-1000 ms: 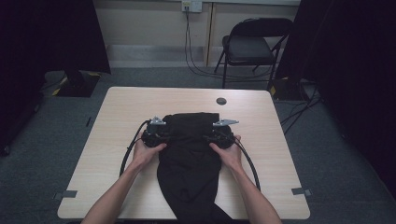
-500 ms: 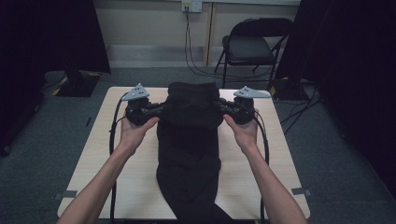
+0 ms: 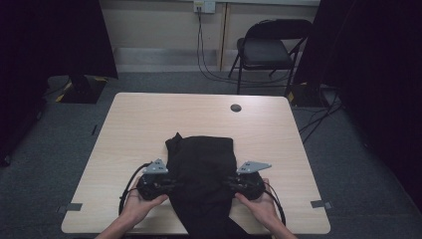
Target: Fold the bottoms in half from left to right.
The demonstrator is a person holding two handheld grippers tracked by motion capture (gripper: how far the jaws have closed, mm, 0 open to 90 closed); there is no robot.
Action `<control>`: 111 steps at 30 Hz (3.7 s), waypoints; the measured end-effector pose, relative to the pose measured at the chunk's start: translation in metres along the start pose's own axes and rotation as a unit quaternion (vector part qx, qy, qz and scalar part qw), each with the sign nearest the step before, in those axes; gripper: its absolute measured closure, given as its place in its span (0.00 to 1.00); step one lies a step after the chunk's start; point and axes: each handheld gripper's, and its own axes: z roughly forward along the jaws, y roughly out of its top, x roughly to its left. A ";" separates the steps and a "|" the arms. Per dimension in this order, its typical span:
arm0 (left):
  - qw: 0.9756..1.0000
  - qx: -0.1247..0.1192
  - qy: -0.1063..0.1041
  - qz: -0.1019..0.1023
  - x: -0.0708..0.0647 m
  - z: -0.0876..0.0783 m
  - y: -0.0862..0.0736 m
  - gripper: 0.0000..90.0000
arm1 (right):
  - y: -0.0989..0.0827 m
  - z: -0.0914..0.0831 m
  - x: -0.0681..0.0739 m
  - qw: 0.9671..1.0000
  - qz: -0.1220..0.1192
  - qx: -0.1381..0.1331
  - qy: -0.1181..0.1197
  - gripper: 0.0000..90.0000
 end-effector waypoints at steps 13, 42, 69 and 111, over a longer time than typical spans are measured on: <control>0.994 -0.008 0.112 0.003 0.079 0.057 0.037 0.95 | 0.034 0.071 -0.070 0.997 0.001 -0.006 -0.081 0.89; 0.991 -0.079 0.100 -0.049 0.083 -0.018 0.015 0.62 | 0.010 0.046 -0.012 0.998 -0.032 0.053 0.019 0.76; 0.999 -0.012 0.036 0.010 0.055 0.014 0.015 0.74 | 0.053 0.050 0.028 0.996 -0.047 -0.005 0.071 0.86; 0.994 0.067 -0.038 0.080 0.002 0.025 -0.006 0.58 | 0.004 0.048 0.003 0.997 -0.052 0.044 0.026 0.82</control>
